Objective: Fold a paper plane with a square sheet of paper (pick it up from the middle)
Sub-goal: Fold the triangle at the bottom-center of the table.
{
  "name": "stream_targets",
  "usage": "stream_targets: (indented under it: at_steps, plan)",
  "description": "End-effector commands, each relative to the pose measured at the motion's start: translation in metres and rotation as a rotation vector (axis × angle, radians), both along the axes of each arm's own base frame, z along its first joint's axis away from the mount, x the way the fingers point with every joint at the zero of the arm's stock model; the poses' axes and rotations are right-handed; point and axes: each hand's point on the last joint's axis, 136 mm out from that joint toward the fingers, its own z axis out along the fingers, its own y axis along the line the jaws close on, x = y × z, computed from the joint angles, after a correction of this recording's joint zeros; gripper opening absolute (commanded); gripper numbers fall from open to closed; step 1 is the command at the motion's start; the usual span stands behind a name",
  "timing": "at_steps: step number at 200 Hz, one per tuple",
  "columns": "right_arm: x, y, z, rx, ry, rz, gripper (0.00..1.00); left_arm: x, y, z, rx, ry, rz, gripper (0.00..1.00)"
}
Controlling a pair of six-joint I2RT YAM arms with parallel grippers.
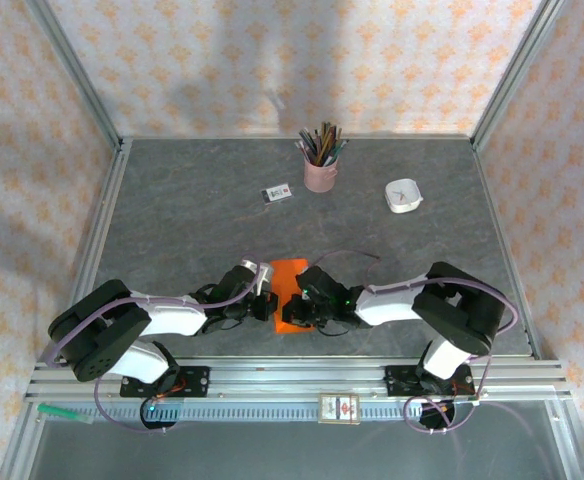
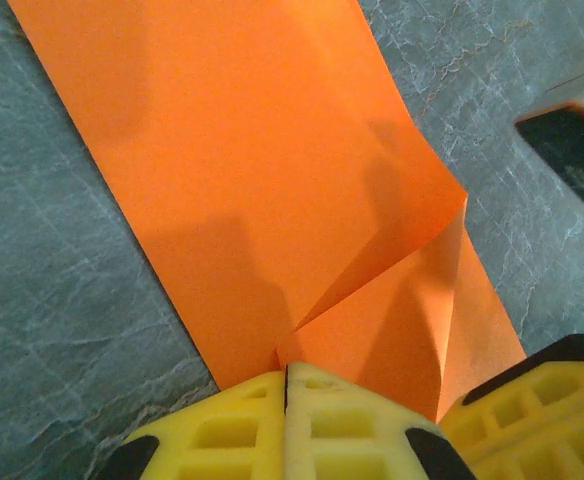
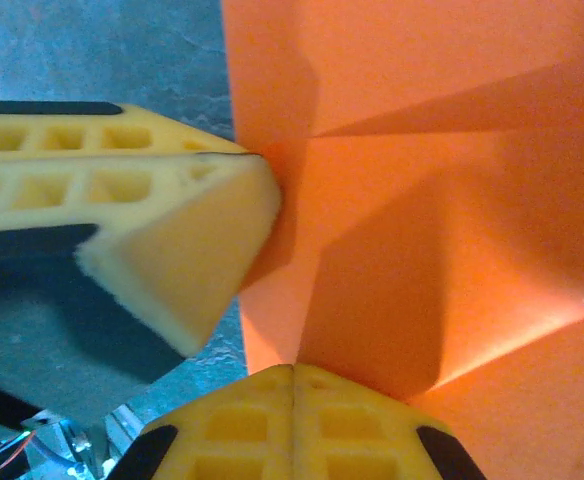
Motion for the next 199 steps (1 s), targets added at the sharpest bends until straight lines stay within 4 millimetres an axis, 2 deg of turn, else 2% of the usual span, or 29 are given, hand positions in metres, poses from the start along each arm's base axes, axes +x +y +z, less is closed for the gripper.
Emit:
stream_targets:
  at_steps: [1, 19, 46, 66, 108, 158, 177, 199]
  plan:
    - [-0.005, -0.007, -0.013, -0.024, 0.018, -0.008, 0.0, -0.019, 0.029, -0.04, 0.151, 0.116, 0.02, 0.0]
    - [-0.003, -0.011, -0.01, -0.032, 0.014, -0.009, 0.0, -0.019, 0.029, -0.04, 0.151, 0.116, 0.02, 0.0]
    - [0.011, -0.01, 0.013, 0.014, -0.028, -0.04, 0.0, -0.019, 0.028, -0.04, 0.15, 0.116, 0.016, 0.0]
    - [0.021, -0.012, 0.022, 0.029, -0.052, -0.062, 0.0, -0.02, 0.028, -0.04, 0.149, 0.117, 0.016, 0.0]
    - [0.031, -0.023, 0.008, -0.007, -0.052, -0.079, 0.0, -0.02, 0.028, -0.04, 0.147, 0.117, 0.014, 0.0]
    - [0.028, -0.035, -0.013, -0.061, -0.029, -0.071, 0.0, -0.02, 0.028, -0.039, 0.145, 0.115, 0.015, 0.0]
    - [0.029, -0.038, -0.01, -0.06, -0.032, -0.076, 0.0, -0.02, 0.028, -0.04, 0.146, 0.116, 0.015, 0.0]
    - [0.035, -0.033, 0.007, -0.032, -0.061, -0.073, 0.0, -0.02, 0.028, -0.04, 0.146, 0.116, 0.015, 0.0]
